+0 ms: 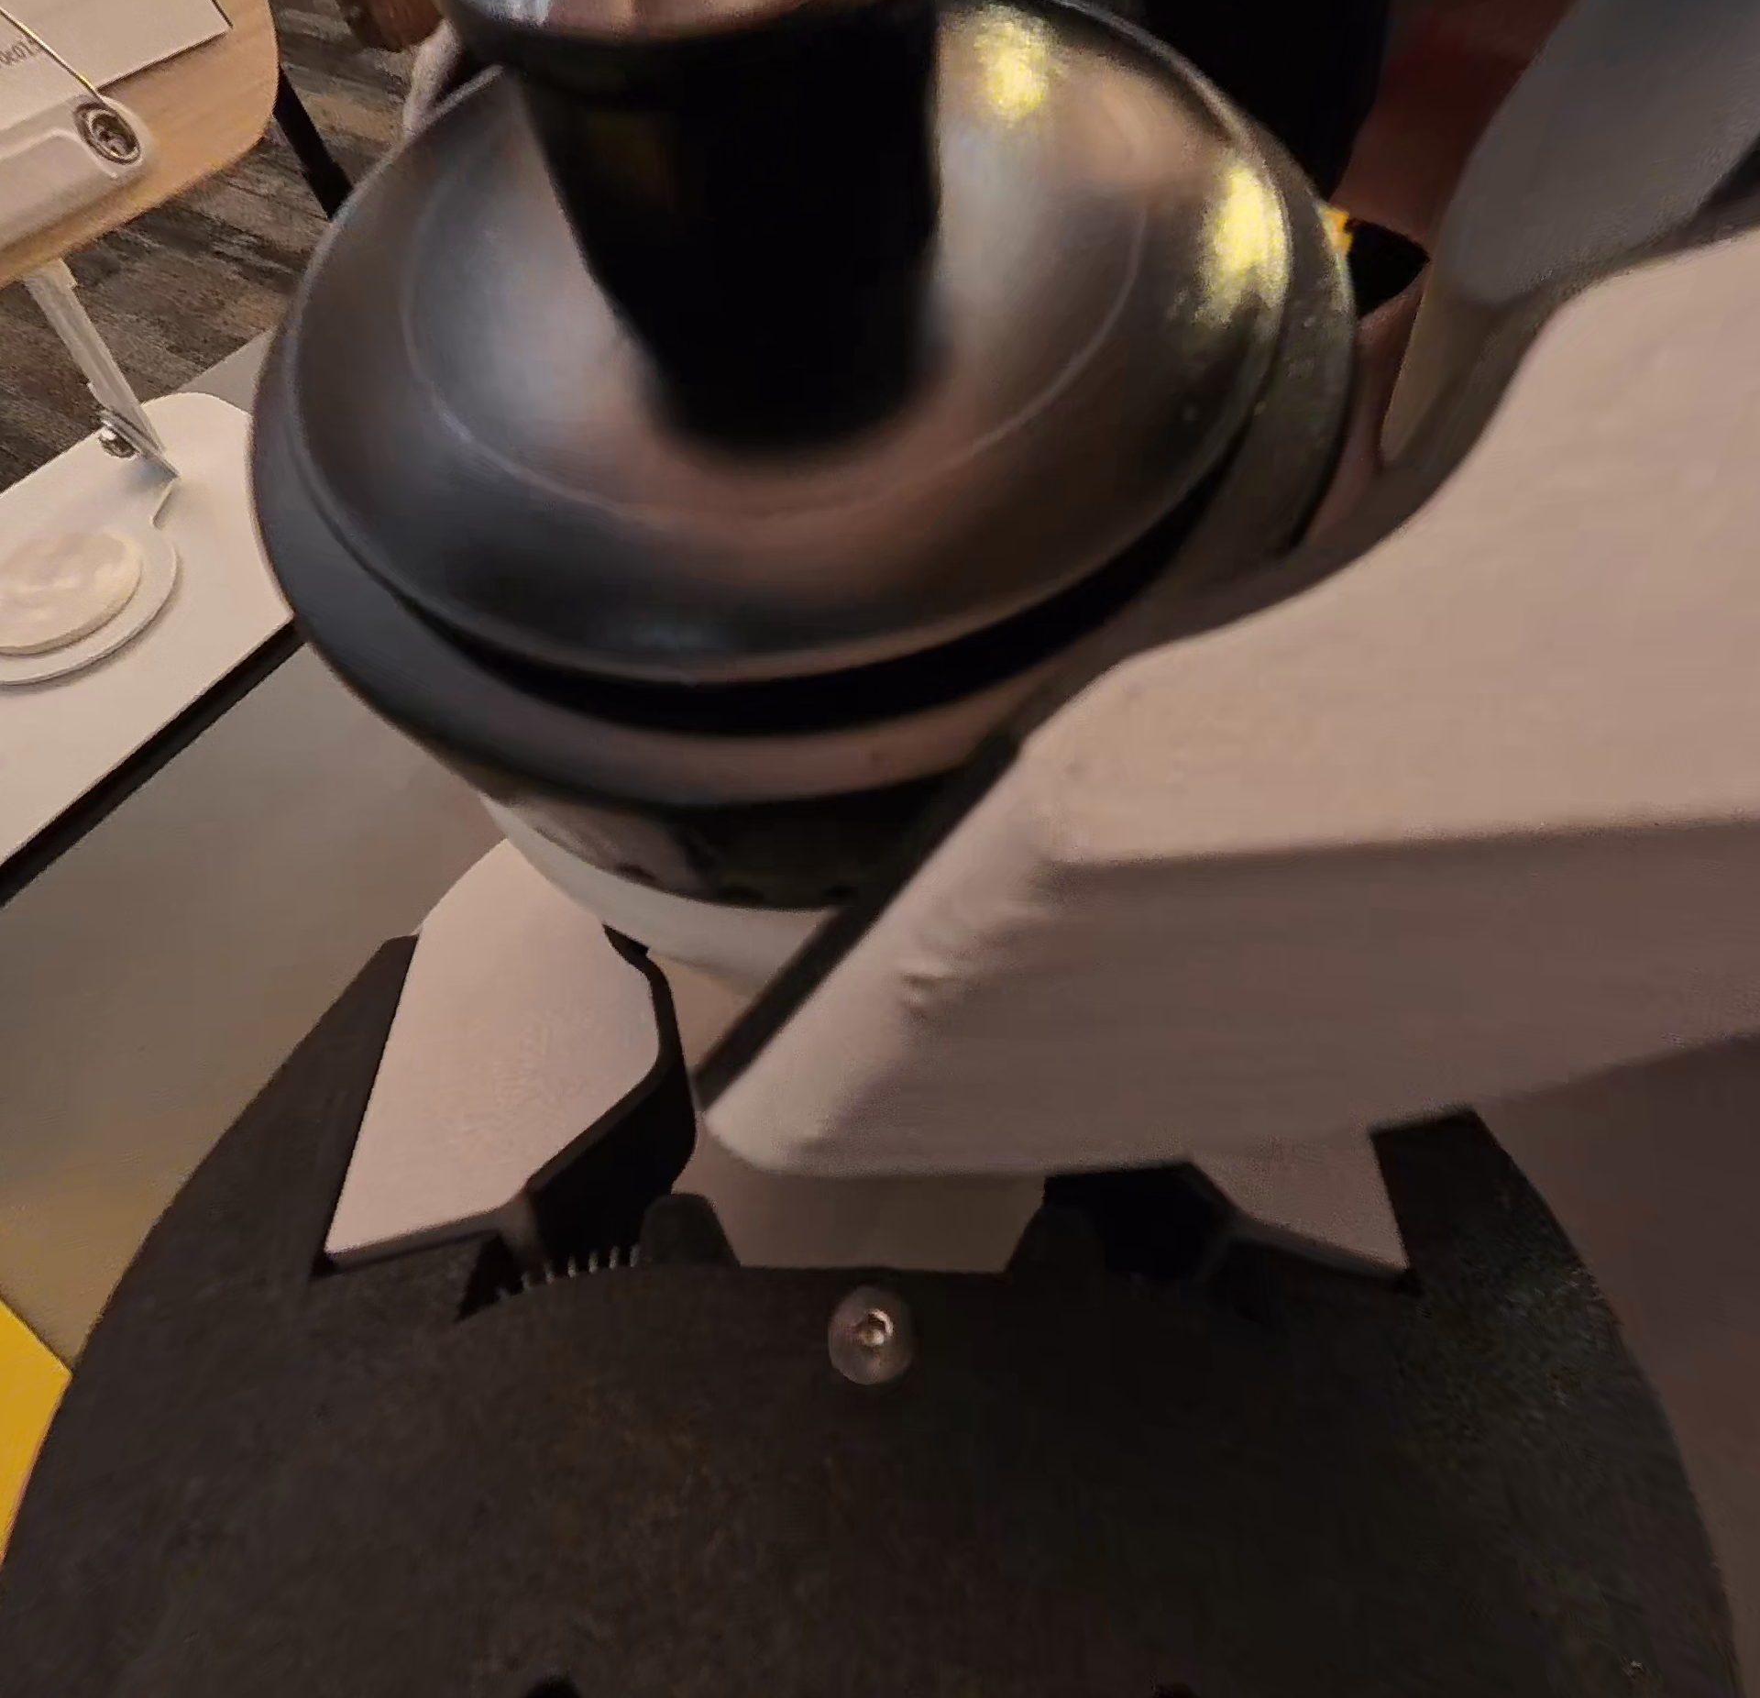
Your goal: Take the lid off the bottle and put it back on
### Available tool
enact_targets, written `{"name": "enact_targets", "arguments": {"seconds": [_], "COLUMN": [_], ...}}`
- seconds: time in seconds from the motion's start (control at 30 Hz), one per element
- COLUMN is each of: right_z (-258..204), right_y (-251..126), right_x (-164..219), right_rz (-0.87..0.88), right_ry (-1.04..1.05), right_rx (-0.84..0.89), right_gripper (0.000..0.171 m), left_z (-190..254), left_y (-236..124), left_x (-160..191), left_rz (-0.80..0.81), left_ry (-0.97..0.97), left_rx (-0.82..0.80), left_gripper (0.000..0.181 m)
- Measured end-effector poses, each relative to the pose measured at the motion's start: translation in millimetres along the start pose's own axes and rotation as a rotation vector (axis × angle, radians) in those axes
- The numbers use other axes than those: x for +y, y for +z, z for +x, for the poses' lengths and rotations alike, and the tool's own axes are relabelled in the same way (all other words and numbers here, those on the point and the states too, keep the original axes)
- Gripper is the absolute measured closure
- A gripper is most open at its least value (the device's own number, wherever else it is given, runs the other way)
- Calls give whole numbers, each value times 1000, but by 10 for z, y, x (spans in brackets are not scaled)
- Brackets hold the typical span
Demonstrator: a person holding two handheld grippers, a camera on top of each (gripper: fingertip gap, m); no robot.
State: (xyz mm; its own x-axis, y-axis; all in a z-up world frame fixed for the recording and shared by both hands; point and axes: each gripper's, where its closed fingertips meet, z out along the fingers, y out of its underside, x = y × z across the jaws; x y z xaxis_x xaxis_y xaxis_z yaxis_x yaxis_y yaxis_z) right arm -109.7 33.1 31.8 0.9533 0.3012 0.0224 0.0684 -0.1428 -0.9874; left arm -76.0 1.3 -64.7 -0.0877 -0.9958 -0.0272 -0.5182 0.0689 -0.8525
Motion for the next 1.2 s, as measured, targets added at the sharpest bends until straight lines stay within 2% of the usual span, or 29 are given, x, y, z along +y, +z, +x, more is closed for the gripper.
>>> {"name": "enact_targets", "arguments": {"seconds": [0.07,0.17,0.23,0.3,0.43,0.6,0.67,0.73,0.87,0.93,1.07,1.2], "right_z": [-1,-122,-70,-79,-84,-7,-15,-31,-125,-130,-166,-72], "right_y": [8,-49,-123,-171,-154,-36,-28,-44,-197,-242,-232,-146], "right_x": [15,77,117,75,69,34,27,24,-94,-35,27,16], "right_rz": [-27,-110,-150,-123,-129,-74,-65,-91,-46,-97,-136,-133], "right_ry": [-28,-42,-61,-107,-129,-68,-87,-122,-97,-95,-166,-99], "right_rx": [-36,-289,-346,-372,-325,-52,-2,-62,-331,-393,-382,-252], "right_gripper": [93,82,85,97,97,97,97,98,97,96,95,96], "left_z": [2,28,40,66,54,-31,-42,-42,55,97,137,66], "left_y": [3,2,0,0,-8,-15,-20,-16,-1,8,18,42], "left_x": [-3,1,4,4,14,16,20,16,5,-3,-16,-47], "left_rz": [5,-4,-6,-5,-20,-14,-18,-10,-12,-9,9,52], "left_ry": [5,32,44,68,61,-23,-15,-3,87,120,144,63], "left_rx": [18,42,55,71,55,13,7,18,54,59,76,40], "left_gripper": [90,90,90,90,90,90,91,91,90,90,90,91]}}
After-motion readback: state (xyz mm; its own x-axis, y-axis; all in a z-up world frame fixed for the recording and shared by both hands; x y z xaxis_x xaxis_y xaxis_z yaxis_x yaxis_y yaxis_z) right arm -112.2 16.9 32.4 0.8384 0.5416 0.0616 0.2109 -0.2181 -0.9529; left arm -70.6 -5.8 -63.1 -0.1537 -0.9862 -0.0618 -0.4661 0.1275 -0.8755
